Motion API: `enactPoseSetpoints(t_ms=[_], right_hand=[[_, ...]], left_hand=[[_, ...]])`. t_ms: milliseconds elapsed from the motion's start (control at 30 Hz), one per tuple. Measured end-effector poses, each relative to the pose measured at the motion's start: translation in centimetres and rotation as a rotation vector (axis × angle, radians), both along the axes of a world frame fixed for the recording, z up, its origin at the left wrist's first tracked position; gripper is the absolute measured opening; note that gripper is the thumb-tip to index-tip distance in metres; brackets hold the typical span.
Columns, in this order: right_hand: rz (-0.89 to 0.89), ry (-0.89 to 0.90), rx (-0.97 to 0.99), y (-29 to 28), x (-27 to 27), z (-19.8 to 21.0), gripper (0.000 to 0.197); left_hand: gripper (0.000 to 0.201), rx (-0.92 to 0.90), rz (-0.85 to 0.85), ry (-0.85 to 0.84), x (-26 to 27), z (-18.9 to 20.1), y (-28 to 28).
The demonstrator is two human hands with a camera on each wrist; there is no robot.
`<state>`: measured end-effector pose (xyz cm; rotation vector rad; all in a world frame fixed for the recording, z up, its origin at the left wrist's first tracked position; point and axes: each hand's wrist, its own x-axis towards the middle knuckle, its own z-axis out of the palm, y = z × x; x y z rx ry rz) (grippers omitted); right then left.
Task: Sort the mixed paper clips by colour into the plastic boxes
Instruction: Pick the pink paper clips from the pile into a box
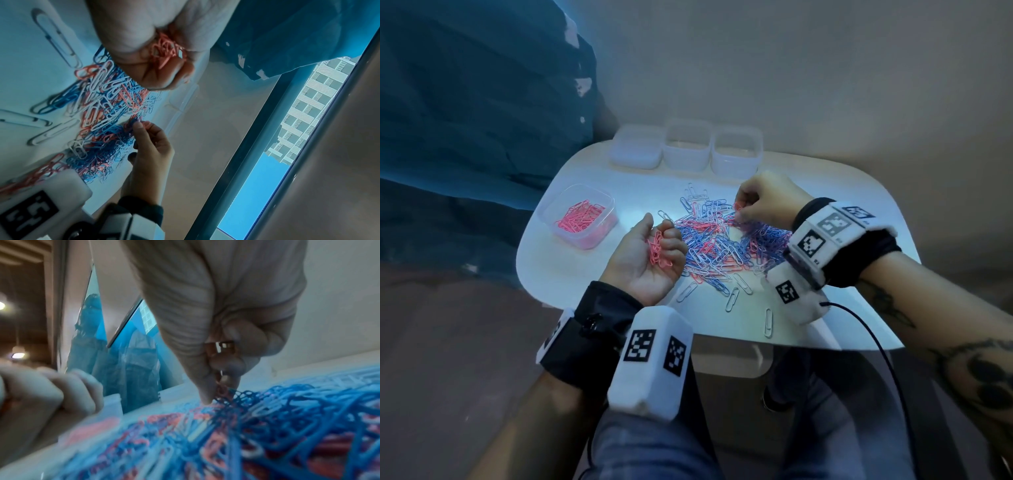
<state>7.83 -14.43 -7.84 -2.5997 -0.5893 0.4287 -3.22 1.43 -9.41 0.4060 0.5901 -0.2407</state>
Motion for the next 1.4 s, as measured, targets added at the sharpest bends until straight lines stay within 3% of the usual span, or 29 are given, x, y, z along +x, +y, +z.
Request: enactPoseSetpoints(t_ms=[100, 133, 200, 433, 700, 833, 1033, 1133, 1233, 1400], right_hand=[[-0.069, 0.171, 0.207, -0.9, -0.4, 0.5, 0.005], [-0.089, 0.205, 0.245, -1.1, -0.4, 0.5, 0.012], [-0.140, 0.229, 0.302, -1.6, -0.4, 0.4, 0.019], [-0.183, 0.342, 0.576, -1.7, -1.5, 2.1, 0.017], [-0.149, 0.451, 0.666, -0.4, -3.6, 3.3, 0.013], [-0.051, 0.401, 0.578, 0.2, -5.3, 3.4, 0.013], [-0.235, 0.172, 0.579, -2.7, -3.6, 3.2, 0.015], [-0.220, 0.109, 0.274, -3.5, -2.8, 2.1, 0.005], [-0.163, 0.086, -0.045, -3.0, -2.9, 0.5, 0.025], [-0.118, 0.096, -0.205, -2.3, -2.9, -0.1, 0.031]], left_hand=[[0.046, 0.019, 0.059, -0.007, 0.1, -0.2, -0.5], [0.046, 0.021, 0.067, -0.011, 0.1, -0.2, -0.7], [0.046, 0.025, 0.072, -0.020, 0.0, 0.0, -1.1], [0.050, 0.034, 0.073, -0.060, -0.1, 0.3, -1.8], [0.052, 0.053, 0.031, -0.094, 0.6, 0.6, -2.7], [0.057, 0.015, -0.008, -0.122, 0.6, 0.7, -3.3], [0.061, -0.042, -0.025, -0.104, 0.0, 0.5, -2.7], [0.058, -0.002, -0.021, -0.085, 0.3, 0.3, -2.1], [0.061, 0.056, -0.044, -0.090, 0.4, 0.3, -1.5], [0.060, 0.050, -0.090, -0.093, 0.1, -0.1, -0.2]])
